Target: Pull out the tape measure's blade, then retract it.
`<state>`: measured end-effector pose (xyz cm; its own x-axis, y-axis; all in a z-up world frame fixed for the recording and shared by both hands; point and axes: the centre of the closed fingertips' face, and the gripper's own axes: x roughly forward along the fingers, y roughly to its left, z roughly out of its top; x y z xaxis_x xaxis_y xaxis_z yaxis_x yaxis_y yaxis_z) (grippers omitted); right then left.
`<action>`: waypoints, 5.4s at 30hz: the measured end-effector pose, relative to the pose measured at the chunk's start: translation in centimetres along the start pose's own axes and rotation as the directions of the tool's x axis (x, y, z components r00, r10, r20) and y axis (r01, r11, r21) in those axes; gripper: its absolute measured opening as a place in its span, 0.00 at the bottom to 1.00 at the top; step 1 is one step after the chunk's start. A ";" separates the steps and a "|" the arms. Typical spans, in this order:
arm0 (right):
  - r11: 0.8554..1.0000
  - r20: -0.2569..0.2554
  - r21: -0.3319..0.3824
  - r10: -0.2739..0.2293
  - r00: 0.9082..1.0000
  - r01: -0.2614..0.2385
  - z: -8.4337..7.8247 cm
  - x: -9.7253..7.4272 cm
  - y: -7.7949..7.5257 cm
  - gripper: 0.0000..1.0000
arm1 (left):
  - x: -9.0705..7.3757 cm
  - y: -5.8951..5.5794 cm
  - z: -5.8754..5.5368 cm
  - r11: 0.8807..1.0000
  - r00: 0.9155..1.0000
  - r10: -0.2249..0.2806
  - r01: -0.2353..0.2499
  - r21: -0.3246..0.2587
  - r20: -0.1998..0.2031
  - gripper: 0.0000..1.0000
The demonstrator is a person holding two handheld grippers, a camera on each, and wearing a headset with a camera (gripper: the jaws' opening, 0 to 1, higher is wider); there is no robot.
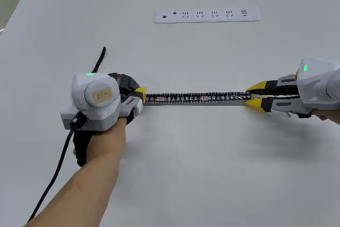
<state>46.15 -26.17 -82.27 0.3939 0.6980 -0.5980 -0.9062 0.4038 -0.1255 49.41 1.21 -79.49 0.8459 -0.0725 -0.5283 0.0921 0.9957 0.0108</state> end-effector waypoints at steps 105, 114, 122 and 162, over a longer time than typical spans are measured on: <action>0.998 0.047 0.004 0.064 0.997 -0.065 4.0 3.7 2.3 0.11 | -0.3 0.4 -0.3 0.999 0.997 -0.040 0.038 -0.037 -0.059 0.58; 0.997 0.055 0.003 0.071 0.996 -0.071 4.6 4.4 2.5 0.11 | -0.3 0.4 -0.3 0.998 0.997 -0.042 0.039 -0.043 -0.060 0.58; 0.997 0.062 0.003 0.076 0.995 -0.076 5.1 5.2 2.8 0.12 | -0.3 0.3 -0.4 0.998 0.997 -0.044 0.041 -0.045 -0.061 0.58; 0.994 0.085 -0.013 0.110 0.990 -0.109 8.3 9.2 4.7 0.12 | -0.3 0.5 -0.4 0.997 0.997 -0.049 0.045 -0.058 -0.064 0.59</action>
<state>46.82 -12.90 -81.79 0.3038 0.7858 -0.5387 -0.9456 0.3177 -0.0698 48.99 1.78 -79.70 0.8052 -0.1173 -0.5813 0.0998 0.9931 -0.0621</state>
